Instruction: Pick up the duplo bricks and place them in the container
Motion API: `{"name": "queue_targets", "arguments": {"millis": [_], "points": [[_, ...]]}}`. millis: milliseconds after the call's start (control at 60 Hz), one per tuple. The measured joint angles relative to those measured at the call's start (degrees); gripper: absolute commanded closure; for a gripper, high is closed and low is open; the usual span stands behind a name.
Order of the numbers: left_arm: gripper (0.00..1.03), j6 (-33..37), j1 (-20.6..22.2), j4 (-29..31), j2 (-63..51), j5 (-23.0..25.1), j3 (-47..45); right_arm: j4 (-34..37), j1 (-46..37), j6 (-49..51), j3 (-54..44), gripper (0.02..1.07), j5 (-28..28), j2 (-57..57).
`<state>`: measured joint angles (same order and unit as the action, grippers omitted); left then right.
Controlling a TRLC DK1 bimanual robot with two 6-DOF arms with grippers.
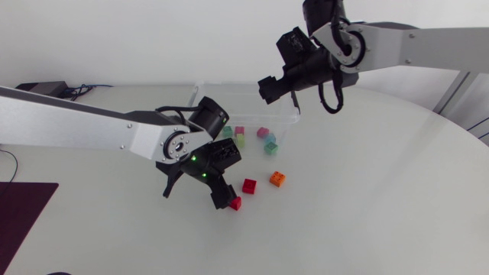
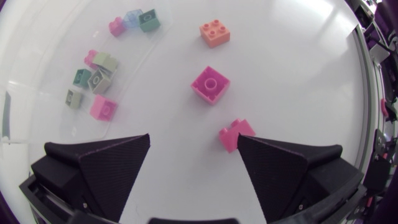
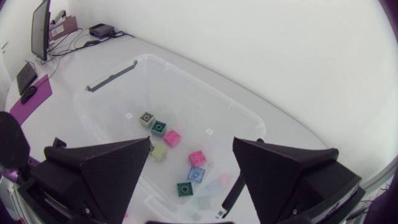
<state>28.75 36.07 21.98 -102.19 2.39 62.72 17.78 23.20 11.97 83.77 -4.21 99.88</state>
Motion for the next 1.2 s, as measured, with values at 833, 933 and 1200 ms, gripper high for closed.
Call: {"name": "queue_targets", "arguments": {"millis": [833,933,1200], "points": [[0.08,-23.9,5.8,23.6,-9.6,-1.4,16.5,-3.5,-4.2,1.3,-27.9,0.07,-1.6,-19.8],[0.08,-24.6,5.8,23.6,-11.3,-1.7,16.5,-3.8,-4.3,1.3,-28.9,0.07,-1.7,-20.5],[0.37,-25.6,5.8,23.6,-14.9,-1.7,17.9,-5.0,-4.6,1.3,-33.1,0.07,-2.0,-22.1]]}}
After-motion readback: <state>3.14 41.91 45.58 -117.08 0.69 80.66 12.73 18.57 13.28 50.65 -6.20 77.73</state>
